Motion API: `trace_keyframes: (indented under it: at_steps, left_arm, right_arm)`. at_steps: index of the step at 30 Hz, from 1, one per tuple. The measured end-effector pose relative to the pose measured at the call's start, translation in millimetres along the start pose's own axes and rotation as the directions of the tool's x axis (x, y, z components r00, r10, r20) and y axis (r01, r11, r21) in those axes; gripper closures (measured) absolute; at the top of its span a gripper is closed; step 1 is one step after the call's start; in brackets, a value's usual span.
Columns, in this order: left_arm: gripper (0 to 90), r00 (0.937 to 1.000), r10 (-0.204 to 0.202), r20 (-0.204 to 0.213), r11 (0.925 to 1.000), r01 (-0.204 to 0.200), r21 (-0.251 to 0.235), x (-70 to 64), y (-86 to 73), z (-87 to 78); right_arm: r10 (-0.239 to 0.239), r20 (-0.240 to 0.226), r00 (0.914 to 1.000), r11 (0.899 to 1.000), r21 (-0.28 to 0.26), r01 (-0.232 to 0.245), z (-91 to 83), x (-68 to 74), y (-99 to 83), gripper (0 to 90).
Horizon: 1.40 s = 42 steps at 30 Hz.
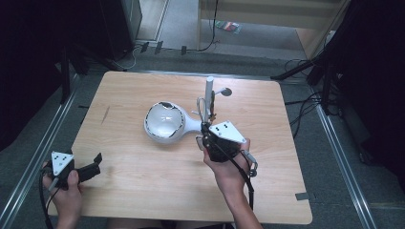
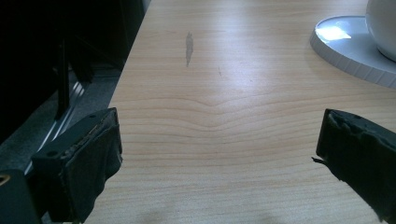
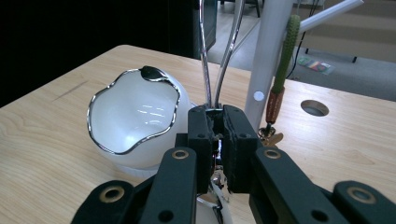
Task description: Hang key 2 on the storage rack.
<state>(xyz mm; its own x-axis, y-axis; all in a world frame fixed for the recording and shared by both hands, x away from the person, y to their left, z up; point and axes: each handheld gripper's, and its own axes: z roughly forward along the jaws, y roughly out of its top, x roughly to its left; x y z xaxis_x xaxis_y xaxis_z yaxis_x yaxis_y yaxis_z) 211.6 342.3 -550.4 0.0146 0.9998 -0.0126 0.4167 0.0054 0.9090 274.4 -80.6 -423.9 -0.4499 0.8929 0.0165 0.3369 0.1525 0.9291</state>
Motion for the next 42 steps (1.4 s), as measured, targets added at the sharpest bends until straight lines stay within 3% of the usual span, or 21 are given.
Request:
trace_keyframes:
  at_steps: [14,42]
  left_arm:
    - [0.3,1.0000,-0.005,0.001,1.0000,0.005,-0.002,0.0,-0.1,0.0]
    - [0.3,1.0000,-0.006,0.002,1.0000,0.006,-0.003,0.4,-0.2,0.0]
  right_arm:
    - [0.008,0.044,0.9990,0.999,0.030,-0.010,6.1,-11.0,-5.9,83.5]
    - [0.012,0.077,0.9970,0.995,0.102,-0.020,25.1,-20.0,-22.1,83.5]
